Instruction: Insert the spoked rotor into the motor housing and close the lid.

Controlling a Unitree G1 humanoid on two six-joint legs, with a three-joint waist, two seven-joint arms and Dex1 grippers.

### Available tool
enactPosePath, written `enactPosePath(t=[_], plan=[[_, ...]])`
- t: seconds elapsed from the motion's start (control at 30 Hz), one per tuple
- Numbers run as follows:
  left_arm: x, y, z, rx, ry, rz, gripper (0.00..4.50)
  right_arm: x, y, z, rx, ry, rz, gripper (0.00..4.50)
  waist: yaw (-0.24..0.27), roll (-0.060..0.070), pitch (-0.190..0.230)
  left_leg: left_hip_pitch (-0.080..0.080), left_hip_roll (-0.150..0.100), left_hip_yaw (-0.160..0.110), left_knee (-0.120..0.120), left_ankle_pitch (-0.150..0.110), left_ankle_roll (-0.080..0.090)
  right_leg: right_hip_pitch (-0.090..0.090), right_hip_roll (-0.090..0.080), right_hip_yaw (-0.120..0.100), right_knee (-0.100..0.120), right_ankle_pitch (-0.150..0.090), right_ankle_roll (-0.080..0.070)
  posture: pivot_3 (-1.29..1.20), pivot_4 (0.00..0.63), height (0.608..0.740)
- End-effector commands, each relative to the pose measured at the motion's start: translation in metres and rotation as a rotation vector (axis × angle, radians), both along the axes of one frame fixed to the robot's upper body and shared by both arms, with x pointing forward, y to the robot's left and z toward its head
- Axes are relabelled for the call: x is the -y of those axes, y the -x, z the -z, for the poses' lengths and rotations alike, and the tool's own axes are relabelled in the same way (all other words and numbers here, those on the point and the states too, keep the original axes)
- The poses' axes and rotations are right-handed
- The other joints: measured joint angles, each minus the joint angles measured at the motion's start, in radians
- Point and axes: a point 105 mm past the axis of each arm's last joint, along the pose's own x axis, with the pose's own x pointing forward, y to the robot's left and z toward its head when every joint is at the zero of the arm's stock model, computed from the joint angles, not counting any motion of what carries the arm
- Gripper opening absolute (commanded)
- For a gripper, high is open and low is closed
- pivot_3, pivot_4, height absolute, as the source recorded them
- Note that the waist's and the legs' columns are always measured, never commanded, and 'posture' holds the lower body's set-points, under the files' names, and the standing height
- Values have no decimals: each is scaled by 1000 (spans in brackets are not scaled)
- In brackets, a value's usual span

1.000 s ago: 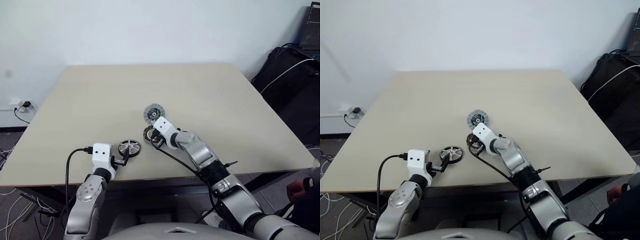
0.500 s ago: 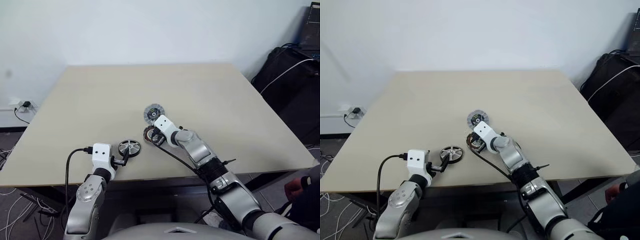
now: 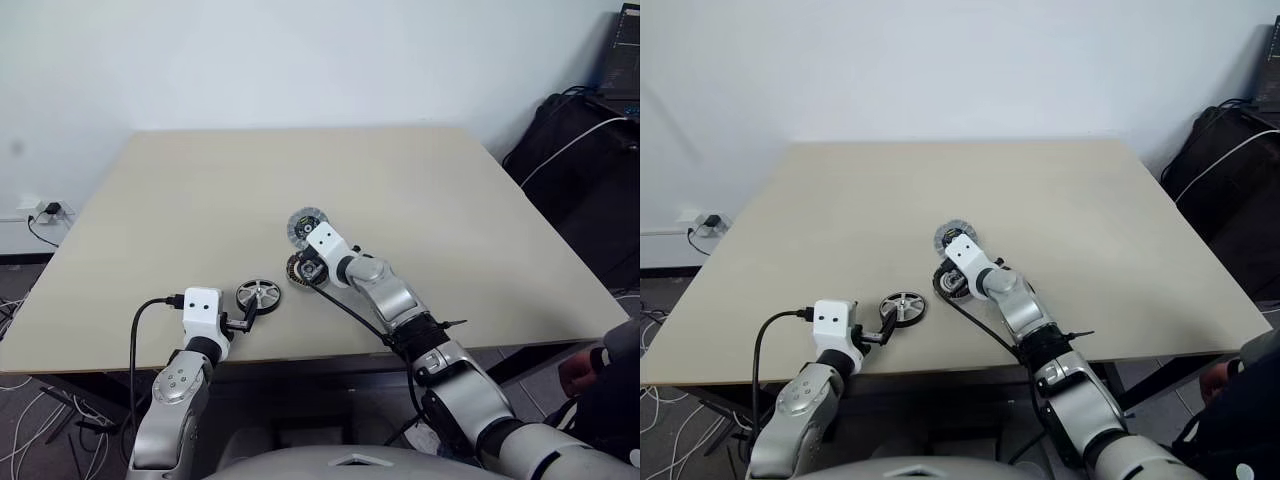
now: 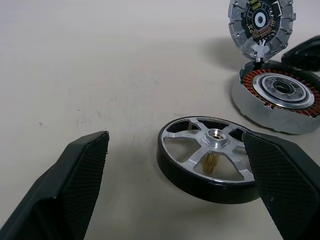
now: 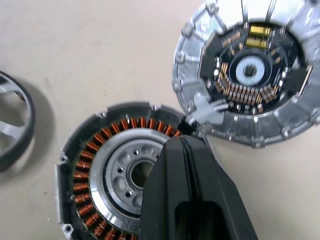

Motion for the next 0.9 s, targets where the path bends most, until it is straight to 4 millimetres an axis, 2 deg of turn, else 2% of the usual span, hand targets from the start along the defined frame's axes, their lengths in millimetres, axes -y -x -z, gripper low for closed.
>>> enactPosePath(t=[0.03, 0.13, 0.27, 0.9], plan=[[2, -4, -9, 42, 3, 7, 4500, -8, -2, -18, 41, 1, -47, 20, 0, 0, 0, 0, 0, 0, 0, 0, 0, 0, 0, 0, 0, 0, 0, 0, 0, 740], [3, -5, -9, 42, 5, 7, 4500, -8, -1, -16, 21, 23, -61, 573, 1, 0, 0, 0, 0, 0, 0, 0, 0, 0, 0, 0, 0, 0, 0, 0, 0, 740], [3, -4, -9, 42, 7, 5, 4500, -6, 0, -12, 18, 81, -76, 1873, 0, 0, 0, 0, 0, 0, 0, 0, 0, 0, 0, 0, 0, 0, 0, 0, 0, 740], [3, -5, -9, 47, 13, -4, 4500, -1, -7, -5, -18, 165, -104, 1873, 0, 0, 0, 0, -1, 0, 0, 0, 0, 0, 0, 0, 0, 0, 0, 0, 0, 740]])
